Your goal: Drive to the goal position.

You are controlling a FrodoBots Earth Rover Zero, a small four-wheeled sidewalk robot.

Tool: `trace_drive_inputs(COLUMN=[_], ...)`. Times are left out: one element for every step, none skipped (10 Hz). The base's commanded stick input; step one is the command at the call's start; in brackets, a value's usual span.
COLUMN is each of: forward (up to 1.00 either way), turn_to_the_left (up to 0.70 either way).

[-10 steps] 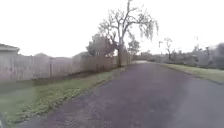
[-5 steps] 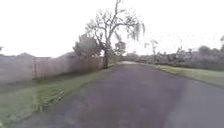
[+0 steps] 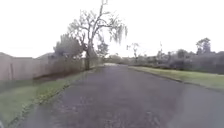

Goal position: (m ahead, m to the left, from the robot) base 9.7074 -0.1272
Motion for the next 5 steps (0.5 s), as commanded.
trace_drive_inputs(forward=[0.0, 0.0, 0.07, 0.48, 0.7], turn_to_the_left=[-0.7, -0.06, 0.0, 0.0, 0.0])
